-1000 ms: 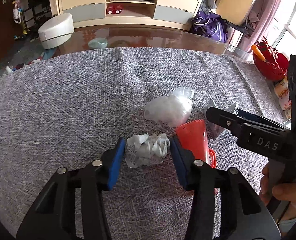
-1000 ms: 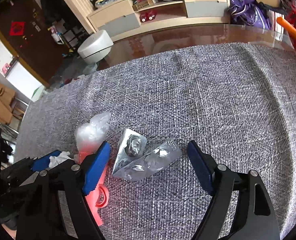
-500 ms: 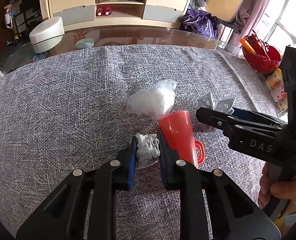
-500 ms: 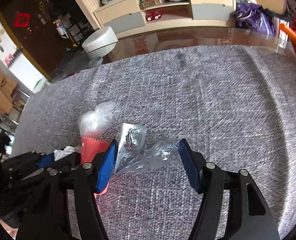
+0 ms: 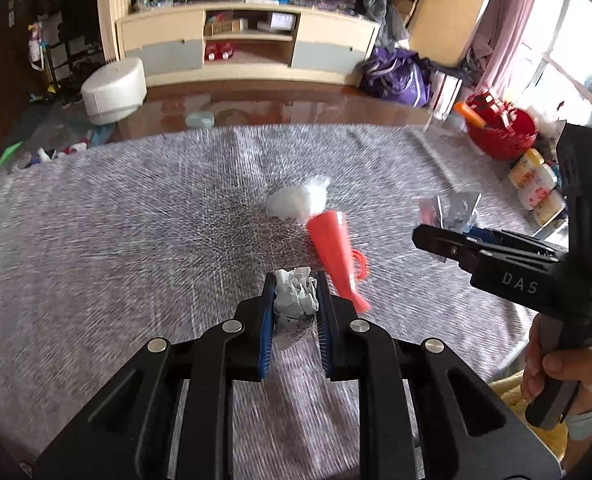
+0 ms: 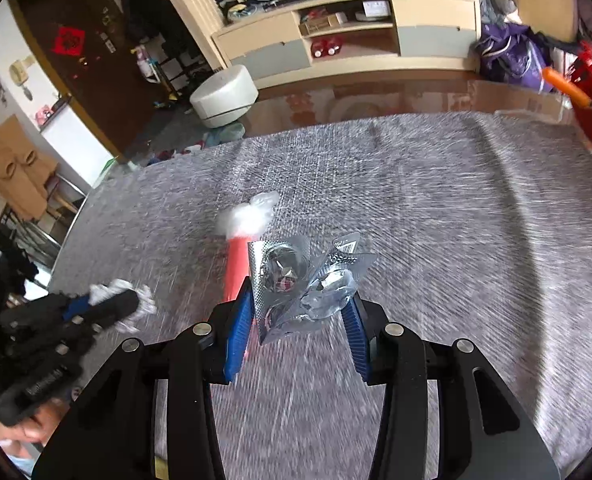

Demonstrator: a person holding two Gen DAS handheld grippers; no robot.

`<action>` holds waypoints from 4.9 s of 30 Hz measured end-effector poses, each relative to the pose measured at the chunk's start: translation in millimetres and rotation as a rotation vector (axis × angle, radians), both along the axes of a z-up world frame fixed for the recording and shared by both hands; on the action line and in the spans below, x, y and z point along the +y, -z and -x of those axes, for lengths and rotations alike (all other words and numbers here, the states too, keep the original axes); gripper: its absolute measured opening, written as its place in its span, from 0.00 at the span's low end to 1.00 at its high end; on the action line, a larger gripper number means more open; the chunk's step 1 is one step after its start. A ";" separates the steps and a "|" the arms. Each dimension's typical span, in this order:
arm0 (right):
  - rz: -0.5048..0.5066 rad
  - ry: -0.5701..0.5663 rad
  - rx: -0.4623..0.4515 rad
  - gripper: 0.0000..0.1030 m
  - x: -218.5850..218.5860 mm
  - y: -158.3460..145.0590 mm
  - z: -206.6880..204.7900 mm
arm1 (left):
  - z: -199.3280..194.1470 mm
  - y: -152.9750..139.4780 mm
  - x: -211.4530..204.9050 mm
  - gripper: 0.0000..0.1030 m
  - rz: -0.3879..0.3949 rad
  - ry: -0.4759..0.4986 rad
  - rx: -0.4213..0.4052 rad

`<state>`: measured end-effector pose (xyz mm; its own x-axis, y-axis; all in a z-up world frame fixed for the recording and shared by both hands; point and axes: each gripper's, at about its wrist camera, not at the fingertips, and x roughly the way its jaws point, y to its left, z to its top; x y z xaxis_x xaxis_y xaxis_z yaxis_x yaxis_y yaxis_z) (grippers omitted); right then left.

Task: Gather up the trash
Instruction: 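Carry the paper and blister pack into the black bin and open both grippers, then raise both open grippers from the bin toward the red cup and clear bag, then grasp the red cup with the left gripper while the right gripper grasps the clear bag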

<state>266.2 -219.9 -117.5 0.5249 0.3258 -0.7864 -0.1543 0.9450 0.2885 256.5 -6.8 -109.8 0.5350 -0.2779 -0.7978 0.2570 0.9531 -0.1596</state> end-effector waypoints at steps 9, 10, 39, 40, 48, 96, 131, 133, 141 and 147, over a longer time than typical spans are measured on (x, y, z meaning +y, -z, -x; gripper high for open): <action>0.022 -0.009 -0.060 0.42 -16.3 -29.3 71.8 | 78.9 -45.7 -3.2 0.17 0.012 0.025 -0.093; 0.023 -0.012 -0.065 0.42 -17.0 -30.7 79.2 | 86.2 -48.7 -4.3 0.17 0.012 0.029 -0.100; 0.016 -0.128 0.036 0.43 13.2 40.5 206.5 | 226.1 44.7 6.5 0.17 0.008 0.015 0.038; 0.017 -0.129 0.047 0.43 14.6 46.7 208.4 | 227.5 51.2 7.2 0.17 0.006 0.012 0.050; 0.030 -0.132 0.133 0.43 21.4 91.1 210.0 | 231.9 104.6 9.9 0.17 -0.003 -0.007 0.149; -0.062 -0.031 0.268 0.80 0.2 144.2 186.6 | 207.2 173.4 -4.9 0.83 -0.035 0.021 0.324; 0.028 0.063 -0.051 0.92 -35.8 -21.9 46.6 | 46.4 2.6 -14.9 0.92 -0.002 -0.020 0.019; 0.052 0.073 -0.068 0.92 -36.2 -21.3 37.1 | 31.2 9.7 -22.3 0.92 -0.008 -0.011 0.026; 0.131 0.116 -0.105 0.92 -33.7 -6.3 -7.1 | -18.6 48.1 -48.1 0.67 -0.009 0.012 0.092; 0.112 0.121 -0.087 0.92 -31.3 6.1 -30.6 | -39.8 72.1 -61.3 0.41 -0.038 0.033 0.125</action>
